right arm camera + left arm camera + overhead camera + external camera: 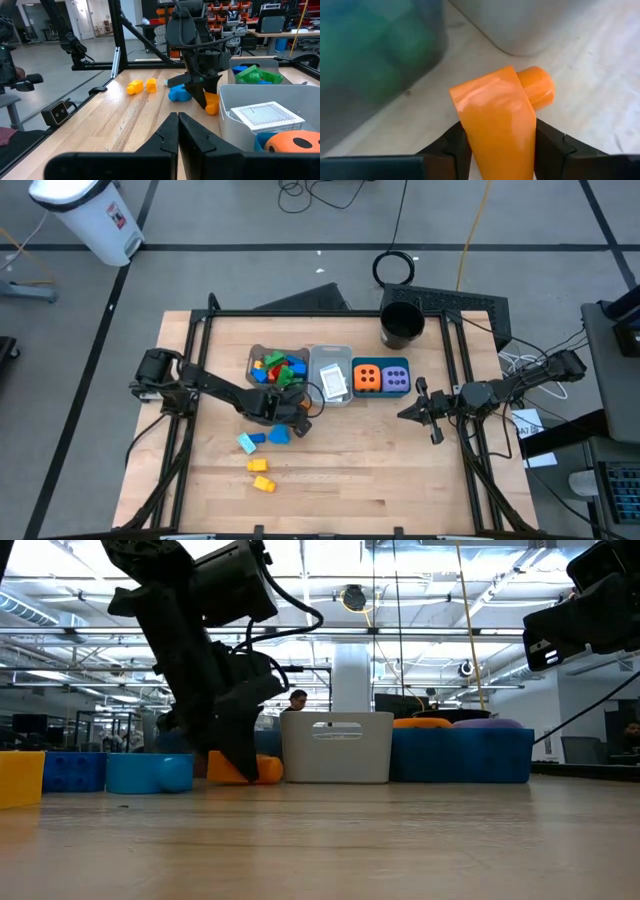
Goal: Pick & Place Toys
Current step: Put the orange game piece into the black bin
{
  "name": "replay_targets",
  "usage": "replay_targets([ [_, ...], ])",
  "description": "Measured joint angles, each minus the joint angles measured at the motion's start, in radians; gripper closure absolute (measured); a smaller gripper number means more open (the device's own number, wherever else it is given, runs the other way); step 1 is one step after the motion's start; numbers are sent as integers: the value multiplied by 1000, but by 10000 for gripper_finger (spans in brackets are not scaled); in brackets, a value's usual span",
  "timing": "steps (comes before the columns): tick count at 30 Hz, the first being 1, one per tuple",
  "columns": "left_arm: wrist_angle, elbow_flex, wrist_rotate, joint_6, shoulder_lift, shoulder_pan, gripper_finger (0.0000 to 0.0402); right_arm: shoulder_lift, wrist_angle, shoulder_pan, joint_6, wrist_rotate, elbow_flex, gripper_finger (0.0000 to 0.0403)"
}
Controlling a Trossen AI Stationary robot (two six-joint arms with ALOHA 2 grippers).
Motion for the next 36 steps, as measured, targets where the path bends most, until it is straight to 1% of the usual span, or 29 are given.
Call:
replay_targets([
  [6, -38, 0, 21, 16, -51, -6, 245, 0, 0, 0, 0, 0, 0, 399],
  [9, -46, 0, 20, 24, -98, -21, 229, 0, 0, 0, 0, 0, 0, 399],
  [11, -45, 0, 19, 37, -136, -36, 226, 1, 0, 0, 0, 0, 0, 398],
  [15, -60, 0, 8, 58, -222, -62, 249, 0, -2, 0, 0, 0, 0, 399],
  [17, -66, -1, -25, 65, -271, -71, 252, 0, -1, 0, 0, 0, 0, 399],
  [22, -142, -1, -121, 69, -401, -79, 252, 1, 1, 0, 0, 0, 0, 398],
  [25, -202, -1, -180, 79, -462, -73, 238, 0, 1, 0, 0, 0, 0, 399],
  [28, -289, -1, -226, 62, -508, -57, 233, 0, 1, 0, 0, 0, 0, 399],
  [32, -400, -1, -284, 20, -542, -18, 254, 0, 1, 0, 0, 0, 0, 398],
  [36, -475, -1, -319, -25, -558, 43, 255, 0, 1, 0, 0, 0, 0, 399],
])
